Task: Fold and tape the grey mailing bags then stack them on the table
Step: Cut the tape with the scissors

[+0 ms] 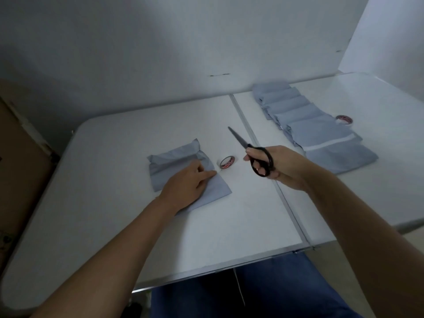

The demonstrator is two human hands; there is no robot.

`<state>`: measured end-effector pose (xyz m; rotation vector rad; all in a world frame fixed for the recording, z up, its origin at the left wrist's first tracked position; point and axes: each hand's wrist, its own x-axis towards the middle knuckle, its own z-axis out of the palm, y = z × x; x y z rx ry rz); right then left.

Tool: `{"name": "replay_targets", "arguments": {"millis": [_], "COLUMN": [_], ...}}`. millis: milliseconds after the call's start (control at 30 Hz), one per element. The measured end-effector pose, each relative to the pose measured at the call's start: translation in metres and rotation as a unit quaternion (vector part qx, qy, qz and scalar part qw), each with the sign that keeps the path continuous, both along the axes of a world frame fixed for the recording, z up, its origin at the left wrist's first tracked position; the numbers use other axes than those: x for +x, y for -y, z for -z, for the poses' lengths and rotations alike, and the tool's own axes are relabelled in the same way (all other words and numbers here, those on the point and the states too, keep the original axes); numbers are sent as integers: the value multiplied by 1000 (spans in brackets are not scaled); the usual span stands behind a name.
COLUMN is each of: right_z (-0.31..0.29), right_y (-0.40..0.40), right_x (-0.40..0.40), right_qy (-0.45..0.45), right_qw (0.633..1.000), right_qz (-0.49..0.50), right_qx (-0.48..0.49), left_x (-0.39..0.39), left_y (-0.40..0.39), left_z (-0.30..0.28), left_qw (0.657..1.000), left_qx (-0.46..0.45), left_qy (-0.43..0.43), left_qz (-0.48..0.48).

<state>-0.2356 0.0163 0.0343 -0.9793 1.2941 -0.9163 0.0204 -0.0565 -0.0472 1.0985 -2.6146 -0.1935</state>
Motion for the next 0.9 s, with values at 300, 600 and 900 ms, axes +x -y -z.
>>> {"name": "replay_targets", "arguments": {"millis": [300, 600, 900], "right_z": [-3, 17, 34], "right_y": [-42, -28, -24], "right_x": [14, 35, 43], "right_qy": [-215, -214, -189], "right_qw": [954, 966, 977], "right_qz": [-151, -49, -34], "right_qx": [147, 134, 92], "left_x": [1, 5, 4], "left_y": [0, -2, -2], "left_z": [5, 6, 9], "left_qw": [999, 998, 997], "left_qx": [-3, 7, 0], "left_qy": [-43, -68, -72], "left_qz": [2, 6, -4]}}
